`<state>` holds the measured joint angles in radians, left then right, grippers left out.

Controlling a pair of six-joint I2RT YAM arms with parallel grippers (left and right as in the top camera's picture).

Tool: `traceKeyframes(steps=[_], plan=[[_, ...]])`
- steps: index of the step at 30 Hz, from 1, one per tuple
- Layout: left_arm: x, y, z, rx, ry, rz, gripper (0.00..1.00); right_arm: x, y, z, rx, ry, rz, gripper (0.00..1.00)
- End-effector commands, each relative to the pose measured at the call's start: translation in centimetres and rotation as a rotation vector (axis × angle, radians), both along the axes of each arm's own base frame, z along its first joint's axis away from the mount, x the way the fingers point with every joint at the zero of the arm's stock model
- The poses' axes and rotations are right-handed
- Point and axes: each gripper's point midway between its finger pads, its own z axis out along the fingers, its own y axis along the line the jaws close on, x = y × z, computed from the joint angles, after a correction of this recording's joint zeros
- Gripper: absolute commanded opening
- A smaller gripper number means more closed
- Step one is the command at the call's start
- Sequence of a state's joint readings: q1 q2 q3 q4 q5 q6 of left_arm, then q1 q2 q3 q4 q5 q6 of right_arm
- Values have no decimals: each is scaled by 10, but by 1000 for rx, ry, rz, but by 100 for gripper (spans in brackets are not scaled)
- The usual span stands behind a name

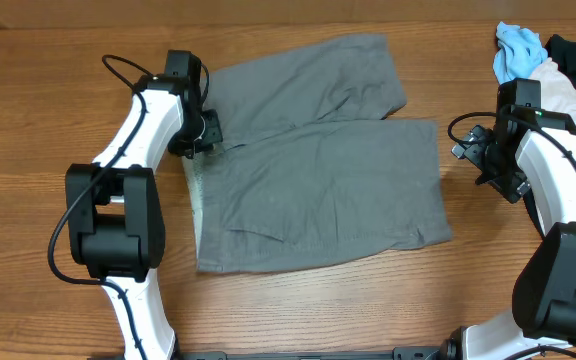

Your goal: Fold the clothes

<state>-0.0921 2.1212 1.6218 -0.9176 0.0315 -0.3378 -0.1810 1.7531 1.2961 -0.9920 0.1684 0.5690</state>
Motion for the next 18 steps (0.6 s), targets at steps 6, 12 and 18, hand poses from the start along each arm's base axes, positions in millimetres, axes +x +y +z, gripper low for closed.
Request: traceKeyframes(steps=[6, 12, 18], plan=[[-16, 24, -18, 134, 59, 7, 26, 8, -4, 13, -18, -41, -7, 100], [-14, 21, -10, 118, 60, 7, 55, 8, -4, 13, -18, -41, -7, 100], [14, 4, 60, 28, -20, -4, 67, 8, -4, 13, -18, -41, -7, 100]])
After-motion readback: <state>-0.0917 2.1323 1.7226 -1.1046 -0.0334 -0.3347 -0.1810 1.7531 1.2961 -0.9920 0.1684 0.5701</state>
